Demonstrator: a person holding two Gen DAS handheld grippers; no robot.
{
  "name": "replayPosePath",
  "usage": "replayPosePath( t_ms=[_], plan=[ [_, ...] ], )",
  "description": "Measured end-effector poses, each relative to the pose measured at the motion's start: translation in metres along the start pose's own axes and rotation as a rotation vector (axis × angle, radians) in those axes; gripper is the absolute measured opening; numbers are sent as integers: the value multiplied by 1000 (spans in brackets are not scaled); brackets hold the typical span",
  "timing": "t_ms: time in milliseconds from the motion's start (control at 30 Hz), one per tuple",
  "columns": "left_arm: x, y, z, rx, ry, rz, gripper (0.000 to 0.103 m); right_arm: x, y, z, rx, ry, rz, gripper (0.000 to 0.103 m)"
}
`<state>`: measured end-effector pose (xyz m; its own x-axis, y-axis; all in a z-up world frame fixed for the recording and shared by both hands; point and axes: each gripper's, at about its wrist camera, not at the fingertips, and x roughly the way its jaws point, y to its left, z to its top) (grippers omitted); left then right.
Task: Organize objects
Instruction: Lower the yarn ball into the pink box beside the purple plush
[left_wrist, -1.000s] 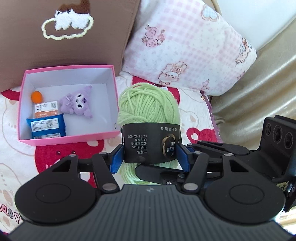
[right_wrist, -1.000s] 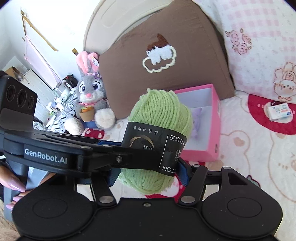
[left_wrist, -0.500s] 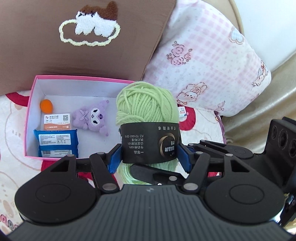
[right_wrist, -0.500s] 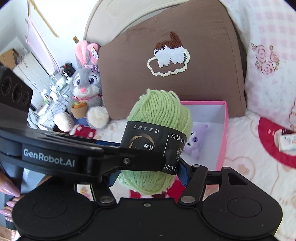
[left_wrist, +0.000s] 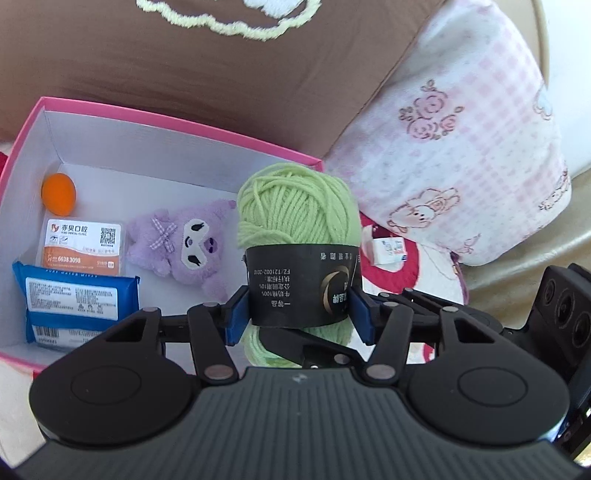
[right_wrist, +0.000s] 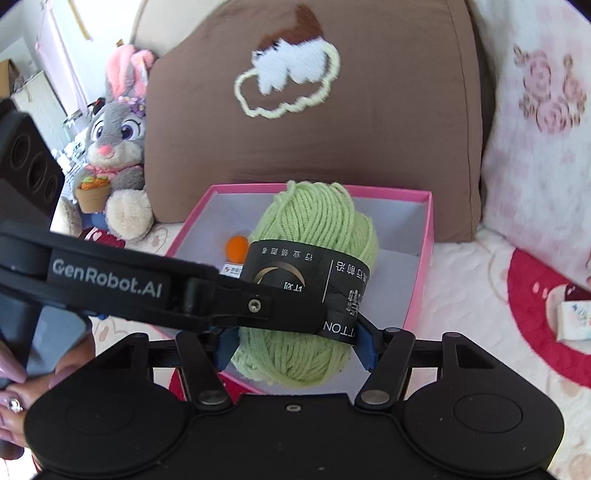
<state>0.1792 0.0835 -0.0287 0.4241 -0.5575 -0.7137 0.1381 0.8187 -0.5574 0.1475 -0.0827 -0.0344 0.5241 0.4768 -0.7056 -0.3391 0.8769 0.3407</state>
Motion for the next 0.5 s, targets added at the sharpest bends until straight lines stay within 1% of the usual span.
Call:
replayPosePath(
  t_ms=[133, 267, 367, 500],
  plan=[
    [20, 15, 5, -6, 10, -12, 55, 17, -10, -7, 32, -29, -17, 65],
    [34, 28, 12, -37, 35, -44, 56, 25, -11, -11, 30, -46, -53, 64],
    [39, 35, 16, -54, 48, -65, 58, 29, -7, -13, -1, -61, -86, 65],
    [41, 44, 19, -74, 49, -98, 59, 35, 2, -16, -84, -75, -127, 70]
  ],
)
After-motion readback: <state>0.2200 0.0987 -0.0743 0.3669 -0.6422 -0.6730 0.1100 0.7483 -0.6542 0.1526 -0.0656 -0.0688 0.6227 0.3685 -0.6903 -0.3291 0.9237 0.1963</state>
